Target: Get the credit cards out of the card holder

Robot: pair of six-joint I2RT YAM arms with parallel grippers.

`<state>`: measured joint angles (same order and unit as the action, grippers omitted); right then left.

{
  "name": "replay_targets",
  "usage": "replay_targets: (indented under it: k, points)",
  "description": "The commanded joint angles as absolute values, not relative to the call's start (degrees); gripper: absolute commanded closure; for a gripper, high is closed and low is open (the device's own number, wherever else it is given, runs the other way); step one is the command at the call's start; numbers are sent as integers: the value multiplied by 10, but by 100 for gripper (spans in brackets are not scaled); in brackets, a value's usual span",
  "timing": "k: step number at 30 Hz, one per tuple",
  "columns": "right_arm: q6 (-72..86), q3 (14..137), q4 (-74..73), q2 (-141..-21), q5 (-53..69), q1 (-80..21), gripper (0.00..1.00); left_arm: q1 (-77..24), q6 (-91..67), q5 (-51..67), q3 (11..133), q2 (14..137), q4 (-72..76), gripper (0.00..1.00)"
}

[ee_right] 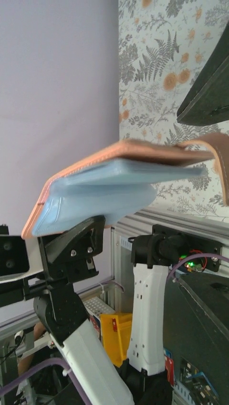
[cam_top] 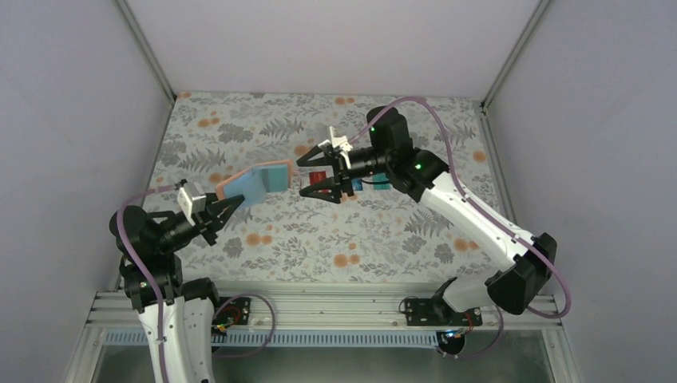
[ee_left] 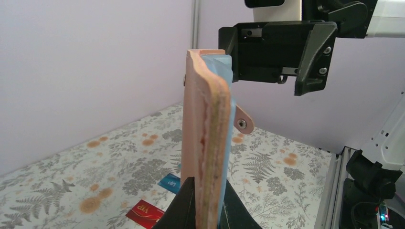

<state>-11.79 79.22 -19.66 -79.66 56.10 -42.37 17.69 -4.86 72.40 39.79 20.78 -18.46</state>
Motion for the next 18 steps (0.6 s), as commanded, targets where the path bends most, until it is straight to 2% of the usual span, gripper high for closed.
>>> replay_targets:
  k: [1, 6, 18]
  points:
    - [-82, 812, -166, -820, 529, -431, 23, 183, -59, 722, 405, 199, -167, 98]
    - [-59, 800, -120, -828, 468, -441, 25, 183, -54, 727, 401, 198, -169, 98]
    - [-69, 821, -145, -860, 480, -460, 23, 183, -60, 729, 399, 198, -164, 98]
